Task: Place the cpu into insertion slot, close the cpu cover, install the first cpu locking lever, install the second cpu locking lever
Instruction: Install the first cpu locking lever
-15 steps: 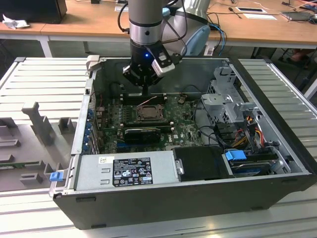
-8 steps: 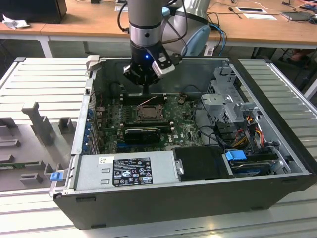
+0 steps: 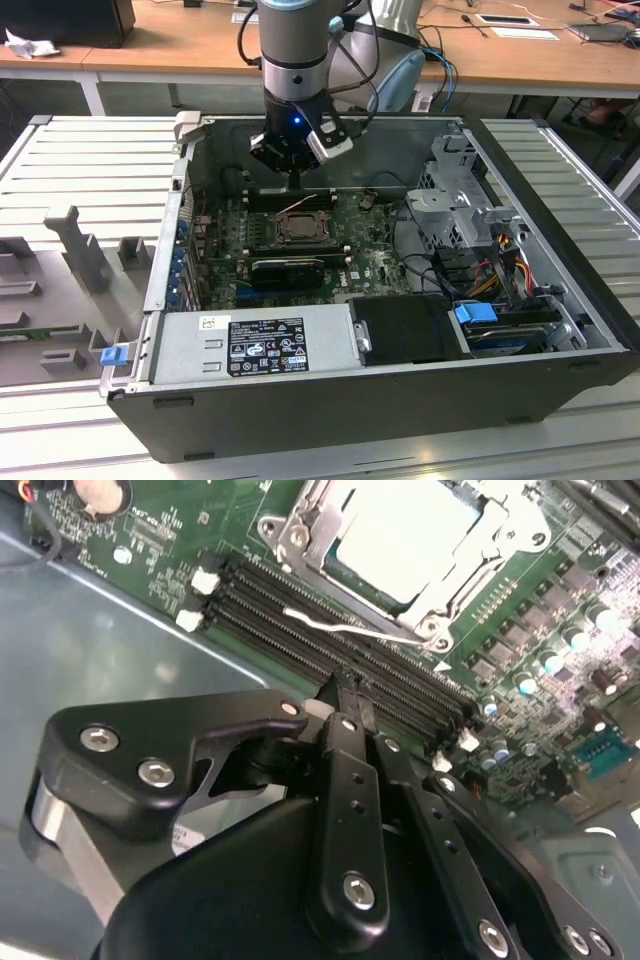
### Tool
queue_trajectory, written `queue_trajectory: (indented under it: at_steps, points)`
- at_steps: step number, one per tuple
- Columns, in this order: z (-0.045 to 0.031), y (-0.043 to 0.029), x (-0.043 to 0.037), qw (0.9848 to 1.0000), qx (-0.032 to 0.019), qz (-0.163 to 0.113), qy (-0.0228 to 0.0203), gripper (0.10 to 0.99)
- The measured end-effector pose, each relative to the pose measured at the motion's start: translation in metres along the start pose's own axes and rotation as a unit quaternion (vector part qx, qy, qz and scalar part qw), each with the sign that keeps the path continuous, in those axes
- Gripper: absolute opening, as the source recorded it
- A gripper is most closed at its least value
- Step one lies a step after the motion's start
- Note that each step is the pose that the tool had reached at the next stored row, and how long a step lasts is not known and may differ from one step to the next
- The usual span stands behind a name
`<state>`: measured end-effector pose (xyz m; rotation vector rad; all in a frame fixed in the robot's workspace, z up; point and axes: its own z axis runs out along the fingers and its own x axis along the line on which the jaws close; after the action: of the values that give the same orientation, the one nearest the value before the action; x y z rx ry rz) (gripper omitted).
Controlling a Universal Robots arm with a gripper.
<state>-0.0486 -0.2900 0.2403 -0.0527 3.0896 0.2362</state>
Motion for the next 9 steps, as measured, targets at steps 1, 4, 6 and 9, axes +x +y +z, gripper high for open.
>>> queue_trajectory:
  at_steps: [1,4,6,9]
  points:
    - [0.0006,-0.0009,0.0,1.0,0.0005,0.0,0.0,0.106]
    - [0.0024,-0.0039,-0.0004,1.0,0.0038,0.0,0.0,0.106]
    - [0.004,-0.0049,-0.002,1.0,0.0048,0.0,0.0001,0.106]
    - [0.0066,-0.0055,-0.0067,1.0,0.0048,0.0,0.0001,0.106]
